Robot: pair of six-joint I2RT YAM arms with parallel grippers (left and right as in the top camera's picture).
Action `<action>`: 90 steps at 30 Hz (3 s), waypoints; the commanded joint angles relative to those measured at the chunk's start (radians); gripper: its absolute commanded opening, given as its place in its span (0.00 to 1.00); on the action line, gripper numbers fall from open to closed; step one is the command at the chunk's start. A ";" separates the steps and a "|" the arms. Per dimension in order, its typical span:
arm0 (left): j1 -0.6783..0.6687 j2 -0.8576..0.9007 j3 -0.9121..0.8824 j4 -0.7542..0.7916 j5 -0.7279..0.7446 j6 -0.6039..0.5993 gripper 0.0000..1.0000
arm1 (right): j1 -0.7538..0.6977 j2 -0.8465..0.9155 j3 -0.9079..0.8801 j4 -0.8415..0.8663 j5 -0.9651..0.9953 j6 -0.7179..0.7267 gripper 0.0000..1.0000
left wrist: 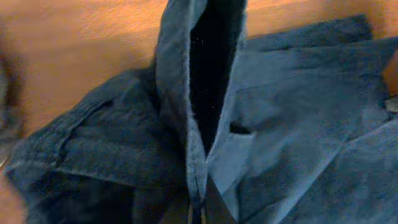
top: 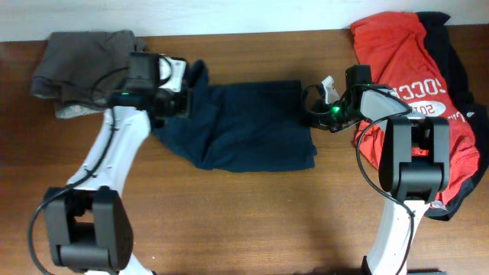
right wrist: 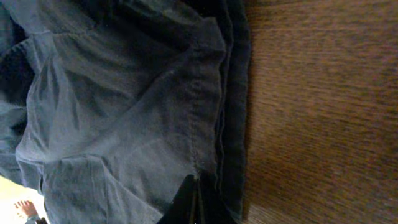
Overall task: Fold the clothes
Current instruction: 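Lift the left end with left gripper and fold it toward the right gripper, then release the shorts and raise the left gripper up and away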
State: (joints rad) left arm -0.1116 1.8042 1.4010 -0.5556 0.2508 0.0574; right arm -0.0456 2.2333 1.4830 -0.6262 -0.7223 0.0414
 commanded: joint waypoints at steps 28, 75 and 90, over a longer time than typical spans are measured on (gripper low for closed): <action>-0.461 0.104 0.019 0.429 -0.124 -0.169 0.01 | 0.021 0.082 -0.020 -0.004 0.159 -0.007 0.04; -0.163 0.055 0.485 -0.158 -0.064 -0.172 0.99 | -0.041 -0.154 0.188 -0.372 -0.031 -0.116 0.65; -0.040 0.091 0.483 -0.250 -0.064 -0.119 0.99 | 0.177 -0.174 0.206 -0.265 -0.041 -0.082 0.68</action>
State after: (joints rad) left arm -0.1520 1.8759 1.8763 -0.8047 0.1829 -0.0872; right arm 0.0868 2.0773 1.6665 -0.9043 -0.7486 -0.0475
